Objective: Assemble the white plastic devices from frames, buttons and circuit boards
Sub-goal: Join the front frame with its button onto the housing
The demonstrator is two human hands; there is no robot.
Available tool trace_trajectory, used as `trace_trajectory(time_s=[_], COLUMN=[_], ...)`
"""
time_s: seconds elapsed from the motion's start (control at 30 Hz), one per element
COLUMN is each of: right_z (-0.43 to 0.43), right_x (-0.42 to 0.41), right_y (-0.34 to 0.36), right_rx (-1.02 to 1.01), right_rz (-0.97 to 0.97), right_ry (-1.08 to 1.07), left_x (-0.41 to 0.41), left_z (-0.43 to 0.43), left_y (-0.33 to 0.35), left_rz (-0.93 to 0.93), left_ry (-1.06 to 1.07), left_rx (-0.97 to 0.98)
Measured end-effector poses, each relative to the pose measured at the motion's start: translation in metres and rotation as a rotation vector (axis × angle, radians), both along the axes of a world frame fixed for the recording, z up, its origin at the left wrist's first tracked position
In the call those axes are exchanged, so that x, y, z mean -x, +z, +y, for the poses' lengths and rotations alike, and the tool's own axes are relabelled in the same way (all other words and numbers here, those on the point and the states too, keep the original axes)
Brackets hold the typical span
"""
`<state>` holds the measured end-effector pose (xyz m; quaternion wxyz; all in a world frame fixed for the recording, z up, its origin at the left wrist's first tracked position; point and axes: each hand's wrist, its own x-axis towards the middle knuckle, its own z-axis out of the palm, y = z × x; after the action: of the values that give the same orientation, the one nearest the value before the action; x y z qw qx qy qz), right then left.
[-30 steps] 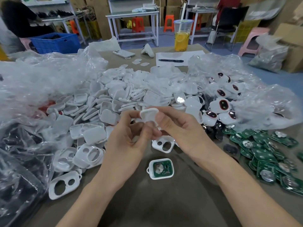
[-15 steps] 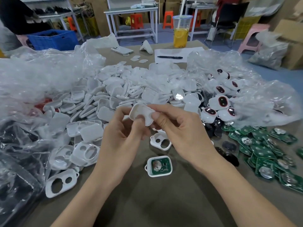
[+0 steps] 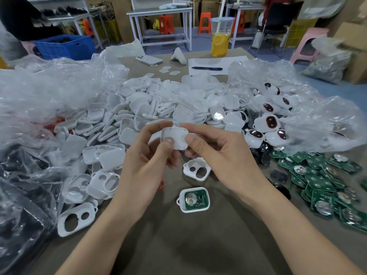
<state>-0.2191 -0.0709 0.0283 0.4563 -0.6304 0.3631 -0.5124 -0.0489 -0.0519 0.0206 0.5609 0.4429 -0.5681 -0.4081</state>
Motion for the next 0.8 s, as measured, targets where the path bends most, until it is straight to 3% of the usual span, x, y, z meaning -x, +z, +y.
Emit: trace_trajectory(time_s=[0.13,0.37,0.53,0.63,0.7,0.8], right_z=[-0.001,-0.003,0.004,0.015,0.022,0.032], right_x=[0.001,0.006,0.012,0.017,0.026,0.045], right_y=[-0.002,0.001,0.005,0.006,0.006,0.005], right_rx=[0.005,0.068,0.090,0.078,0.094,0.127], right_rz=[0.001,0.088,0.205,0.250,0.272,0.402], right_ry=[-0.037,-0.047,-0.029,0.001,-0.027,-0.041], left_x=[0.000,-0.004,-0.019,-0.023,-0.025,-0.030], left_z=[0.001,0.004,0.009,0.017,0.023,0.033], left_y=[0.003,0.013,0.013,0.007,0.002,-0.005], left_rz=[0.036,-0.061,-0.104,-0.124,-0.229,-0.551], left_ry=[-0.040,-0.032,-0.182,-0.186,-0.150,-0.154], left_rx=[0.002,-0.045,-0.151,-0.115,-0.008,0.203])
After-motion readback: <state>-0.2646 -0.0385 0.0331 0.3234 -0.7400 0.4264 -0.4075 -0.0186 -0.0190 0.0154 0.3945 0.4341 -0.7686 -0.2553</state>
